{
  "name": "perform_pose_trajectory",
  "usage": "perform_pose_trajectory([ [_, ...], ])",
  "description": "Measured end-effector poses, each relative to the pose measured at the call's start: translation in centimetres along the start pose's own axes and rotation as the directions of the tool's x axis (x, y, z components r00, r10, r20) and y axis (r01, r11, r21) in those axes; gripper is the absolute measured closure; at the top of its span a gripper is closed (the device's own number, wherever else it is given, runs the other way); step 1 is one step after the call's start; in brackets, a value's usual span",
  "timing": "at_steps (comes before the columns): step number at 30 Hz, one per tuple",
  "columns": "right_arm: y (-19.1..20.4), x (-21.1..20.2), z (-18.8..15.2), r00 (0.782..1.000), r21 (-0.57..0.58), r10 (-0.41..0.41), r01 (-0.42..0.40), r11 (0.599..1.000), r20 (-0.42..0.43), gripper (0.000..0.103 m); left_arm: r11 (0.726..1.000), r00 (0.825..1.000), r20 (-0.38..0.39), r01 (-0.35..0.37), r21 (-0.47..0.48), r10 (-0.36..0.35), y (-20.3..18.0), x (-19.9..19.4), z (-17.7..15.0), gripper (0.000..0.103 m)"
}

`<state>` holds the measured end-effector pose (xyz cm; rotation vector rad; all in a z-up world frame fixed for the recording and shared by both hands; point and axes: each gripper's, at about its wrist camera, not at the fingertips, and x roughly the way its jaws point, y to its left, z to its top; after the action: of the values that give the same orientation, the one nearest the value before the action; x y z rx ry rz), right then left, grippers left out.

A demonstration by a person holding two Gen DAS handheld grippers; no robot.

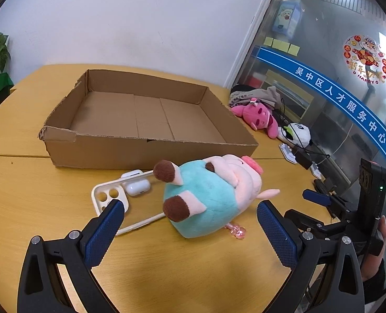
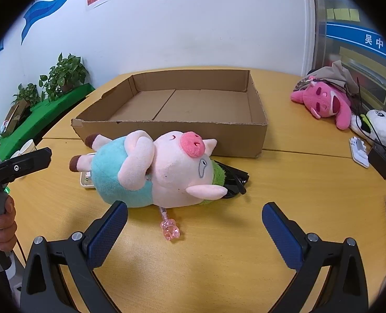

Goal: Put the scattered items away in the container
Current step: 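Move both grippers to the plush pig and close on its body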

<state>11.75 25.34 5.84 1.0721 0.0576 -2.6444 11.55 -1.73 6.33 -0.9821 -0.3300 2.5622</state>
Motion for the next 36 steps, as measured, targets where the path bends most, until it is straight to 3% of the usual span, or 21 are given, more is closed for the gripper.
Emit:
perform_pose_trajectory([
  [18, -1.2, 4.9, 1.4, 0.997, 0.003, 0.049, -0.049, 0.999, -0.065, 0.0, 0.997, 0.991, -0.107, 0.072, -0.037, -0.075, 0.2, 6.5, 0.7, 0.0],
  [31, -1.4, 6.3, 2.4, 0.992, 0.007, 0.099, -0.099, 0.995, -0.08, 0.0, 0.986, 0.979, -0.133, 0.146, -0.076, -0.155, 1.1, 8.1, 0.9, 0.0],
  [36, -1.6, 7.0, 3.3, 0.981, 0.004, 0.18, -0.181, 0.984, -0.072, 0.0, 0.984, 0.977, -0.142, 0.146, -0.098, -0.159, 1.6, 8.7, 0.6, 0.0],
])
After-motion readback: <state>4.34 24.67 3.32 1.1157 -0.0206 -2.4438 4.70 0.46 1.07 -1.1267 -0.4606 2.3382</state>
